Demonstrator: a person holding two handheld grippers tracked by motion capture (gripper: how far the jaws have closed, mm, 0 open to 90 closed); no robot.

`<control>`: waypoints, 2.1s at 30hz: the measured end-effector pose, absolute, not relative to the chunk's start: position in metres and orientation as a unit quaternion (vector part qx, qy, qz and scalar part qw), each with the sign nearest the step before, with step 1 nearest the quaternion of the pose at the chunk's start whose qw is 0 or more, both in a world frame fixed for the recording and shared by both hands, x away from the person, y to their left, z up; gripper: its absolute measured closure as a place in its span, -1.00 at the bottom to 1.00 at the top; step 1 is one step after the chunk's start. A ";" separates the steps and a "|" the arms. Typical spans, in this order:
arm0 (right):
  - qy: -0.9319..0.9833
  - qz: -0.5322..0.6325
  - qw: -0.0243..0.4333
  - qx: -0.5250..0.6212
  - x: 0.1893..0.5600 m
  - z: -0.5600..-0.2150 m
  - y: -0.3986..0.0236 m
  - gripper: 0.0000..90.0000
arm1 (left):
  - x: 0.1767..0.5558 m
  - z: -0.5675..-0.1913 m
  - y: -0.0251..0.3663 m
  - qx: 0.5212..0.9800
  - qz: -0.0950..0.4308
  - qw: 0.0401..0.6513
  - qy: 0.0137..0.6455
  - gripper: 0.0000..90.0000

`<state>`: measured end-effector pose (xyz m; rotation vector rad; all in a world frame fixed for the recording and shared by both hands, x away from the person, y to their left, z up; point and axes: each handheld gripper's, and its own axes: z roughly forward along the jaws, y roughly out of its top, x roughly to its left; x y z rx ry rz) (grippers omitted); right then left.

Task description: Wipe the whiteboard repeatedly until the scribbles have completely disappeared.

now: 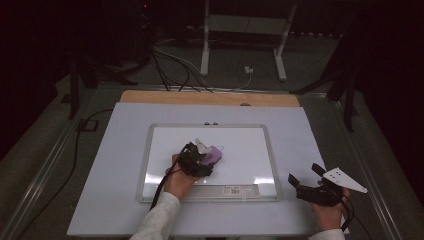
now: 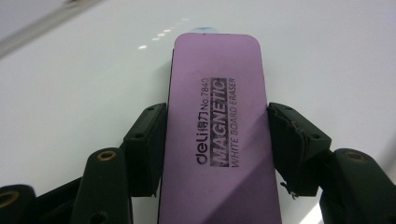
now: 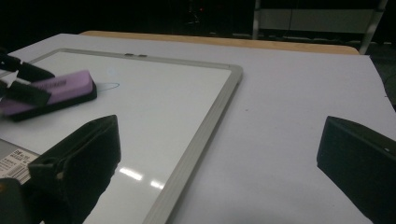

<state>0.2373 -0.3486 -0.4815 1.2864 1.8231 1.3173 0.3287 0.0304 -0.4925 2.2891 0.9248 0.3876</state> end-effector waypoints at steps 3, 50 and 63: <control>0.678 0.489 0.272 0.477 0.237 -0.482 -0.348 -1.00 | 0.323 -0.492 0.021 0.882 0.140 0.317 0.321 -0.07; 0.676 0.489 0.273 0.479 0.236 -0.481 -0.350 -1.00 | 0.339 -0.493 0.015 0.881 0.149 0.321 0.315 -0.07; 0.675 0.490 0.273 0.480 0.236 -0.481 -0.352 -1.00 | 0.377 -0.493 0.057 0.829 0.196 0.286 0.438 -0.07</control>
